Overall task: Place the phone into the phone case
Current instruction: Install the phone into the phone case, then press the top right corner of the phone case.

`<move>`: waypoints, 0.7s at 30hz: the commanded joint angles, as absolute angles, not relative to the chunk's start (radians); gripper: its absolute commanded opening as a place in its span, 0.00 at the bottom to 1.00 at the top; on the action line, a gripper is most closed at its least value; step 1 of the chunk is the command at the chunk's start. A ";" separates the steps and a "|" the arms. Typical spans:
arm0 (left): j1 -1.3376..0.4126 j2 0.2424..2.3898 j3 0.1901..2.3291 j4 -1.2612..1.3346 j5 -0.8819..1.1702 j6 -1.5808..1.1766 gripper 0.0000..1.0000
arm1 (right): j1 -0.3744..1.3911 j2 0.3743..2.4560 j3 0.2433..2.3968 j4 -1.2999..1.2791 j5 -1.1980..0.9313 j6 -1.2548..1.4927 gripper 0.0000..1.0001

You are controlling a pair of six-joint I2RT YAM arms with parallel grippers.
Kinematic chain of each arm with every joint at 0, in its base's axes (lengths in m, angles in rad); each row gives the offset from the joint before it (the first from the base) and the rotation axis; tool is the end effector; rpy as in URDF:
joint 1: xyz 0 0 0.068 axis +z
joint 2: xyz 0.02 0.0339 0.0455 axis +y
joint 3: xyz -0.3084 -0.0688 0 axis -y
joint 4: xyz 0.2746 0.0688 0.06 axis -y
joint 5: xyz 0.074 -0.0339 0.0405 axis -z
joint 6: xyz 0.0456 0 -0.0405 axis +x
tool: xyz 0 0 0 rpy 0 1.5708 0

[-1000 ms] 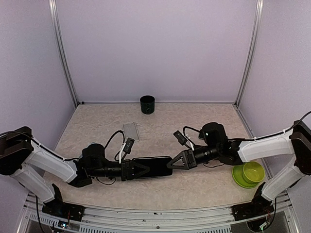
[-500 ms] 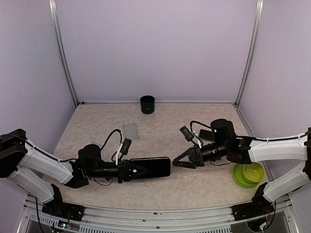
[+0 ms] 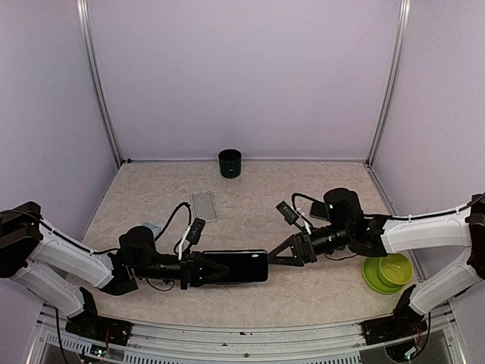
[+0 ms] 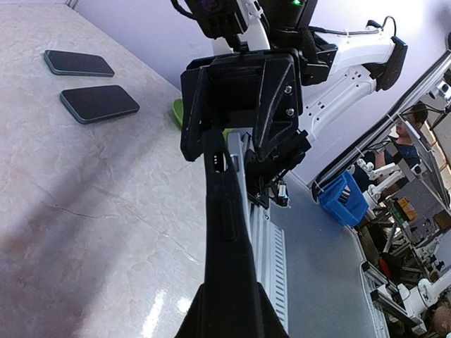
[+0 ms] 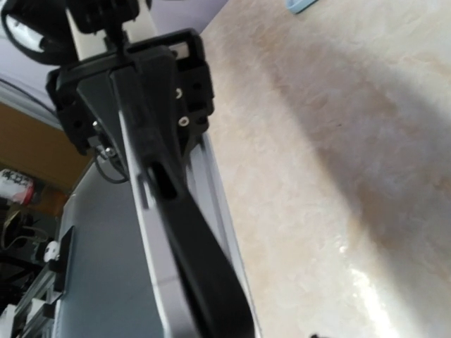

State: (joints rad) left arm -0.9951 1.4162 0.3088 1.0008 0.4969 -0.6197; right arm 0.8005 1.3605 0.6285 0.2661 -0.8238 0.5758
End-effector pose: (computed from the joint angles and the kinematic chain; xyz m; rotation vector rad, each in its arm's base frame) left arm 0.1246 -0.2319 0.1873 0.7796 1.7846 -1.5659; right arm 0.1806 0.2341 0.2290 -0.8487 2.1532 1.6292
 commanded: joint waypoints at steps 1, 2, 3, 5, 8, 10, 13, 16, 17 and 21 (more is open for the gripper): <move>-1.002 1.399 0.310 1.121 0.532 -0.608 0.00 | 0.794 1.393 0.638 0.370 -0.907 0.611 0.50; -1.002 1.403 0.310 1.126 0.536 -0.610 0.00 | 0.796 1.398 0.637 0.389 -0.920 0.617 0.51; -1.002 1.407 0.310 1.132 0.539 -0.613 0.00 | 0.798 1.404 0.637 0.401 -0.930 0.626 0.51; -1.001 1.416 0.310 1.146 0.546 -0.620 0.00 | 0.803 1.417 0.641 0.420 -0.946 0.634 0.51; -1.001 1.429 0.314 1.161 0.558 -0.628 0.00 | 0.812 1.431 0.641 0.452 -0.969 0.646 0.49; -1.001 1.434 0.319 1.164 0.562 -0.631 0.00 | 0.818 1.437 0.641 0.474 -0.986 0.656 0.47; -1.002 1.443 0.323 1.163 0.567 -0.633 0.00 | 0.824 1.435 0.640 0.485 -1.002 0.658 0.41; -1.001 1.449 0.325 1.163 0.567 -0.636 0.00 | 0.824 1.429 0.637 0.491 -1.011 0.663 0.33; -1.002 1.449 0.325 1.163 0.566 -0.637 0.00 | 0.825 1.427 0.636 0.491 -1.013 0.664 0.30; -1.001 1.447 0.325 1.164 0.559 -0.638 0.00 | 0.827 1.422 0.637 0.484 -1.016 0.663 0.22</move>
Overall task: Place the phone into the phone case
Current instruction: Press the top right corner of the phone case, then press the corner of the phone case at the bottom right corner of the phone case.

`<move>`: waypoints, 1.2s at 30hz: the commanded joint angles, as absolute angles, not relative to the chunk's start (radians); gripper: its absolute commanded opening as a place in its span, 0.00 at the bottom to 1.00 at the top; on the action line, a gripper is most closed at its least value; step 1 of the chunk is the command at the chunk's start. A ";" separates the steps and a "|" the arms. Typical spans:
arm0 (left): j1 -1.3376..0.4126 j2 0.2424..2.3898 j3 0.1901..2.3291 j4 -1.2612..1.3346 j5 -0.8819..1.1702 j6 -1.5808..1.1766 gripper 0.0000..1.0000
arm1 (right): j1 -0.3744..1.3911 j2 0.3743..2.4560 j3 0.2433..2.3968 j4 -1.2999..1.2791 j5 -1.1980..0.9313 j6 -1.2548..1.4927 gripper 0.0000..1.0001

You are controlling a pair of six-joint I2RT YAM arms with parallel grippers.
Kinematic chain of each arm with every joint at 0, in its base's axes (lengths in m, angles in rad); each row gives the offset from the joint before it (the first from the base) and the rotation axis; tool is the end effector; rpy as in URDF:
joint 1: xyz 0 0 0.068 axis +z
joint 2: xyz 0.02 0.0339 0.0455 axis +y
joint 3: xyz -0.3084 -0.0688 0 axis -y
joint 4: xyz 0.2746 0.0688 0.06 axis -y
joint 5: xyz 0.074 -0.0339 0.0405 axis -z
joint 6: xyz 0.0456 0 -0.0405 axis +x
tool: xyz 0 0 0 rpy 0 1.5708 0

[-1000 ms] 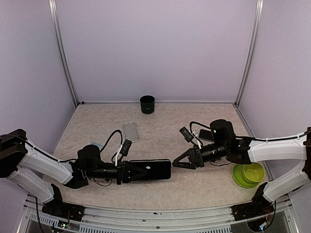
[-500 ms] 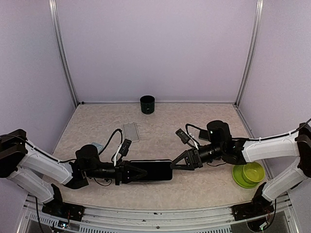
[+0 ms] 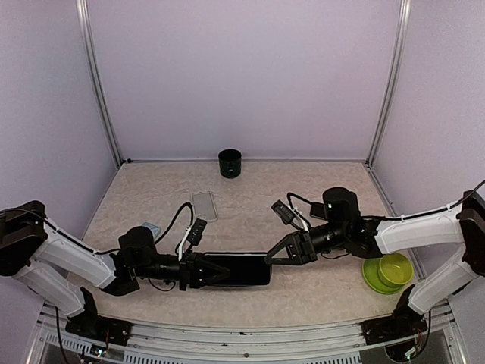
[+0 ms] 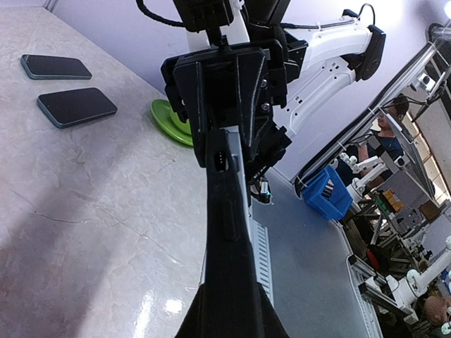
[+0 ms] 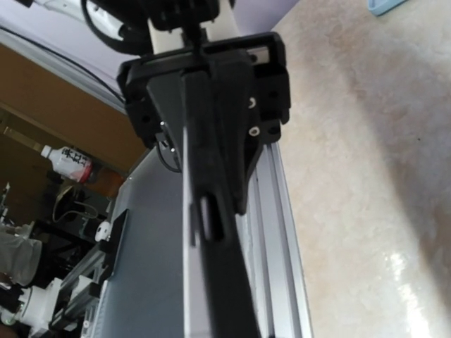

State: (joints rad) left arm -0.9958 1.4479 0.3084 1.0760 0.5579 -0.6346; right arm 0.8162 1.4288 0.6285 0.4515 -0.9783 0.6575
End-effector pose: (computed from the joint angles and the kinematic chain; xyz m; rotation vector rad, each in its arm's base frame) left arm 0.1233 -0.2346 0.1881 0.8242 1.7364 -1.6325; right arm 0.1808 0.2475 0.2295 -0.9546 2.0479 1.8310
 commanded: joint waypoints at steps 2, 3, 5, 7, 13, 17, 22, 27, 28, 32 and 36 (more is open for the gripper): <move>-1.002 1.447 0.325 1.161 0.556 -0.640 0.00 | 0.830 1.423 0.639 0.478 -1.017 0.662 0.18; -1.001 1.447 0.326 1.159 0.555 -0.640 0.00 | 0.830 1.425 0.640 0.474 -1.015 0.661 0.15; -1.001 1.444 0.329 1.146 0.549 -0.638 0.00 | 0.831 1.424 0.644 0.465 -1.011 0.657 0.08; -1.002 1.439 0.334 1.123 0.535 -0.634 0.02 | 0.833 1.419 0.653 0.442 -1.000 0.647 0.01; -1.001 1.422 0.342 1.054 0.482 -0.617 0.06 | 0.832 1.378 0.673 0.345 -0.927 0.596 0.00; -1.001 1.420 0.336 1.050 0.467 -0.615 0.00 | 0.833 1.363 0.674 0.321 -0.913 0.587 0.00; -1.002 1.419 0.323 1.083 0.458 -0.622 0.00 | 0.833 1.364 0.661 0.319 -0.900 0.587 0.20; -1.001 1.398 0.295 1.125 0.430 -0.624 0.00 | 0.833 1.371 0.644 0.337 -0.892 0.599 0.40; -1.001 1.394 0.291 1.132 0.425 -0.624 0.00 | 0.833 1.371 0.642 0.340 -0.891 0.602 0.42; -1.001 1.384 0.284 1.141 0.420 -0.626 0.00 | 0.833 1.378 0.632 0.358 -0.890 0.612 0.50; -1.002 1.383 0.272 1.163 0.411 -0.634 0.00 | 0.835 1.400 0.624 0.382 -0.889 0.624 0.57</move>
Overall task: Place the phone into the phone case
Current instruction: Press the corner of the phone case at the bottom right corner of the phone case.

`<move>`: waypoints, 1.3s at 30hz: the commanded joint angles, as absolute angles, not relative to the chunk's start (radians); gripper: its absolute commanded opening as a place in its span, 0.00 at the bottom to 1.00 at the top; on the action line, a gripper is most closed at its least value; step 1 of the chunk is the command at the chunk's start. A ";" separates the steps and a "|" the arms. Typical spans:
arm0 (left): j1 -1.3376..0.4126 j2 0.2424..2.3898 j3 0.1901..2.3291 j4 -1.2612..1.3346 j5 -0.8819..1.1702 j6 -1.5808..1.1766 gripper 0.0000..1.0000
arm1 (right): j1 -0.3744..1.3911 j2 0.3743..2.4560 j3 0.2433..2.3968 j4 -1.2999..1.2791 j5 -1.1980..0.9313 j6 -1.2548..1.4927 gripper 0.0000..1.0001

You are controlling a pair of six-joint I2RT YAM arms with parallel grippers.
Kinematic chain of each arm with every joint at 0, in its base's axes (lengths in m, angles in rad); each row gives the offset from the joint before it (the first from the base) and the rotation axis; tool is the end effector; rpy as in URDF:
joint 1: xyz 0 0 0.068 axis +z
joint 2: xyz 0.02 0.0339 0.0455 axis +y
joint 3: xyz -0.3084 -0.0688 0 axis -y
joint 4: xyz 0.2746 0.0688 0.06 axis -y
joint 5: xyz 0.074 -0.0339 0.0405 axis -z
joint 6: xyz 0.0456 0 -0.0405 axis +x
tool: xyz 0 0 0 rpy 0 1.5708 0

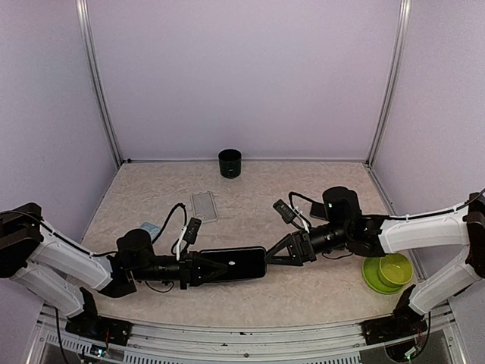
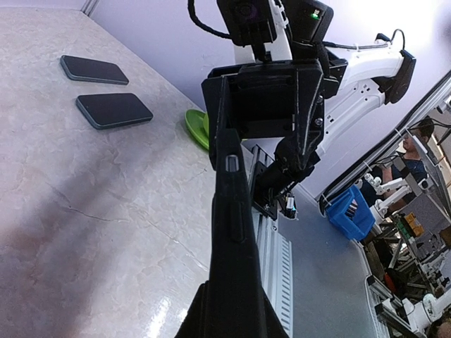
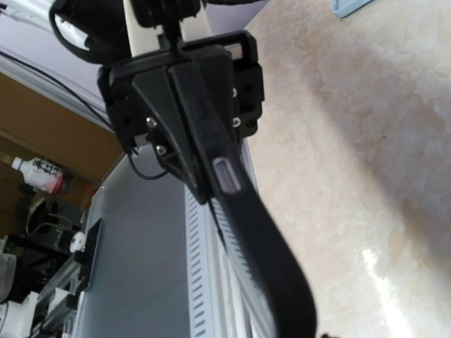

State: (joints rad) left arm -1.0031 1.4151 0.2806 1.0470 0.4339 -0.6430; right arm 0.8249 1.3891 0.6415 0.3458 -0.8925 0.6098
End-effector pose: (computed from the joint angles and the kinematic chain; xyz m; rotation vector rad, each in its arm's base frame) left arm 0.1223 -0.2274 0.1846 0.7107 1.7829 -1.5457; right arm 0.1781 0.2451 0.2340 -0.9182 2.0889 1.7305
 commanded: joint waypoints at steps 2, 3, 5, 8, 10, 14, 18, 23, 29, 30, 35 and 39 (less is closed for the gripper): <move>-1.001 1.383 0.265 1.181 0.403 -0.639 0.00 | 0.841 1.415 0.621 0.400 -0.892 0.633 0.57; -1.002 1.382 0.263 1.186 0.399 -0.641 0.00 | 0.843 1.423 0.621 0.406 -0.891 0.637 0.57; -1.002 1.381 0.260 1.191 0.396 -0.643 0.00 | 0.850 1.439 0.621 0.416 -0.891 0.641 0.57; -1.001 1.382 0.259 1.196 0.395 -0.644 0.00 | 0.858 1.461 0.622 0.432 -0.891 0.650 0.57; -1.002 1.381 0.257 1.199 0.395 -0.644 0.00 | 0.863 1.473 0.624 0.438 -0.890 0.651 0.57; -1.001 1.373 0.255 1.201 0.390 -0.644 0.00 | 0.869 1.491 0.629 0.447 -0.885 0.657 0.56; -1.001 1.373 0.252 1.201 0.390 -0.644 0.00 | 0.875 1.507 0.632 0.466 -0.889 0.668 0.51; -1.002 1.369 0.246 1.202 0.386 -0.644 0.00 | 0.884 1.525 0.644 0.473 -0.891 0.673 0.41; -1.002 1.367 0.243 1.201 0.384 -0.644 0.00 | 0.891 1.540 0.654 0.477 -0.893 0.678 0.17; -1.002 1.366 0.244 1.198 0.381 -0.644 0.00 | 0.891 1.540 0.657 0.474 -0.891 0.677 0.10; -1.001 1.361 0.261 1.119 0.358 -0.633 0.10 | 0.891 1.515 0.677 0.383 -0.841 0.627 0.00; -1.001 1.349 0.266 1.076 0.341 -0.619 0.09 | 0.891 1.476 0.683 0.345 -0.815 0.605 0.00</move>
State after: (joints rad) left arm -1.0000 1.3808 0.2359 1.0737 0.3748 -0.6785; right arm 0.8795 1.5249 0.6464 0.4019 -0.8562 0.6090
